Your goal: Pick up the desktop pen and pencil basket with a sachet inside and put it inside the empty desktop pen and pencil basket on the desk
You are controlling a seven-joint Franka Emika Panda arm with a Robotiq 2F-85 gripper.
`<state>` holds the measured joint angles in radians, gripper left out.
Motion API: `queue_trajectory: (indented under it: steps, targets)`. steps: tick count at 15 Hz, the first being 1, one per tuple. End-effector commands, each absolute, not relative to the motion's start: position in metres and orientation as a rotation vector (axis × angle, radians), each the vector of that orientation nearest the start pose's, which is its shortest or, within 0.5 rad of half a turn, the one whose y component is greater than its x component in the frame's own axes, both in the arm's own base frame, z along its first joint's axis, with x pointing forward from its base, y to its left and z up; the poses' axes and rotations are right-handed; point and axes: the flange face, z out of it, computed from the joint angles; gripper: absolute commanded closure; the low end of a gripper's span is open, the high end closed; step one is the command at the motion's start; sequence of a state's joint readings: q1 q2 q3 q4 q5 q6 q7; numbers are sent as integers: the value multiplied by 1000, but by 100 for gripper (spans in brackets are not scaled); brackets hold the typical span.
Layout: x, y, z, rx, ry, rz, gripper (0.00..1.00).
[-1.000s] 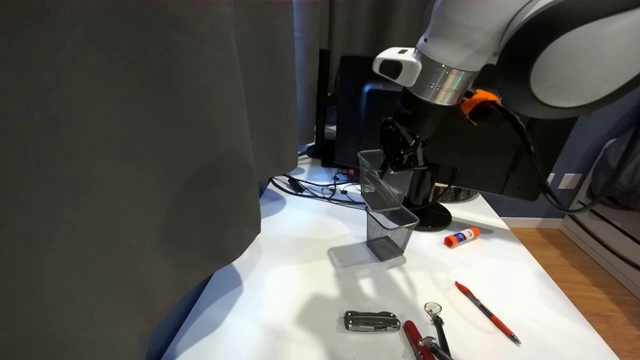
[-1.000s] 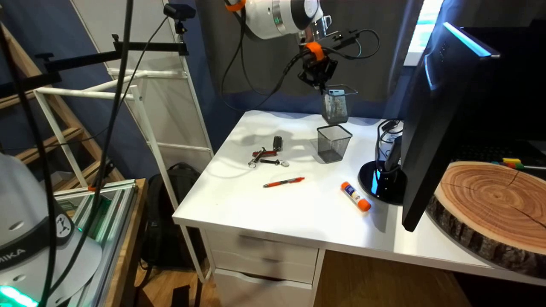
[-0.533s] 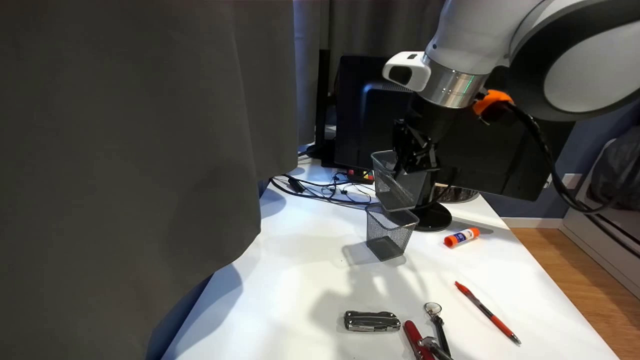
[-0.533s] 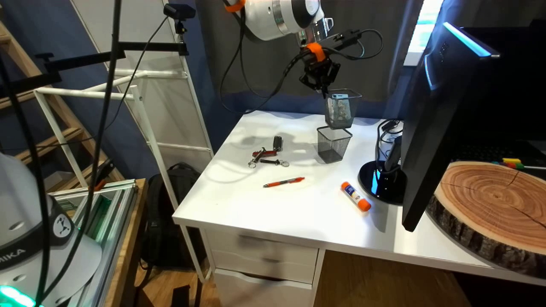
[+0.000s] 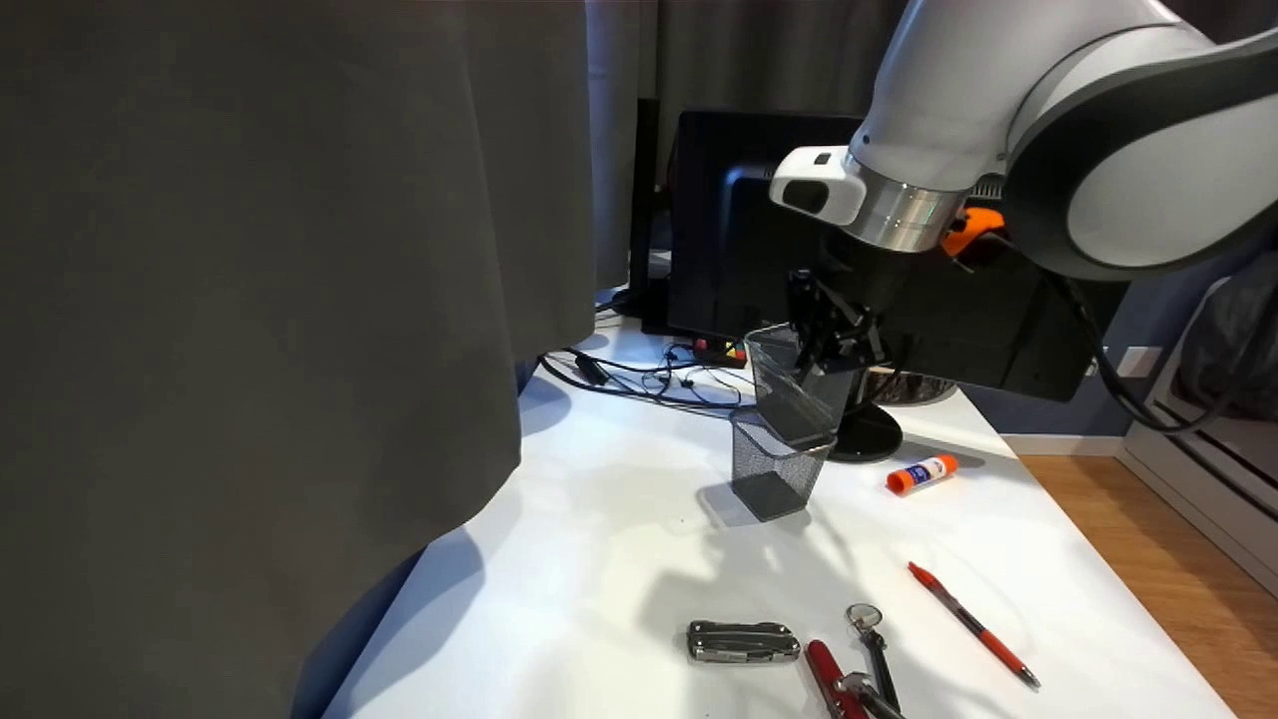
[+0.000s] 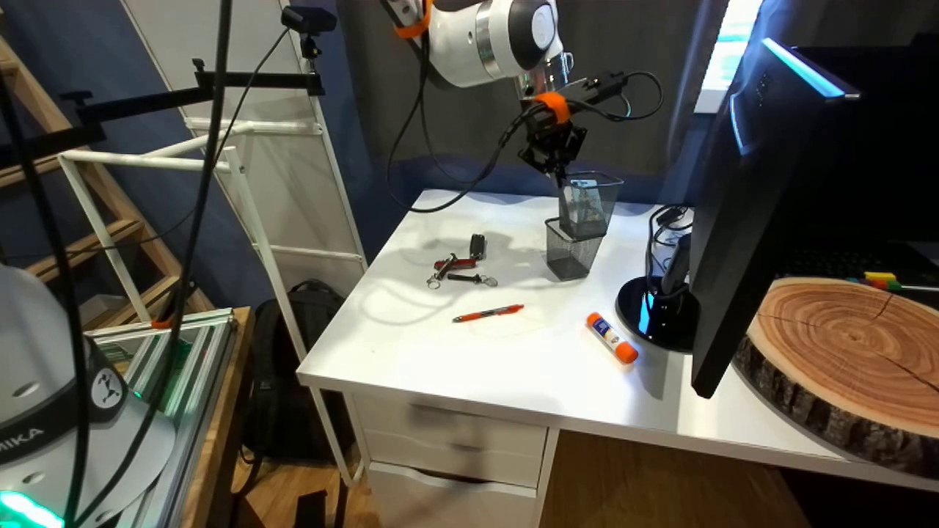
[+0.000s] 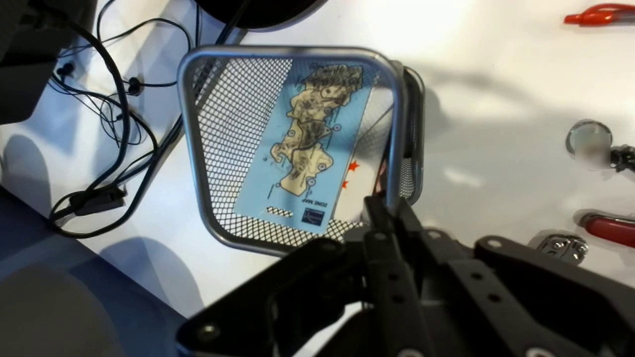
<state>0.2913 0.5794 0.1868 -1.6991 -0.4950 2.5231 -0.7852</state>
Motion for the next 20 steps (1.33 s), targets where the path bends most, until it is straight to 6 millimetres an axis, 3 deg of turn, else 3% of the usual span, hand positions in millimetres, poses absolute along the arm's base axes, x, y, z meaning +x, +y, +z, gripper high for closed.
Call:
queue_trajectory:
  steps: [1, 8, 12, 13, 15, 20]
  targets:
    - [626, 314, 288, 1944, 2094, 340, 98]
    - [614, 333, 290, 1911, 2173, 333, 98]
    - [616, 323, 285, 1940, 2172, 326, 96]
    - [618, 319, 285, 1965, 2160, 329, 68]
    - [622, 312, 287, 1987, 2135, 330, 61]
    - [626, 308, 298, 1992, 2123, 372, 27]
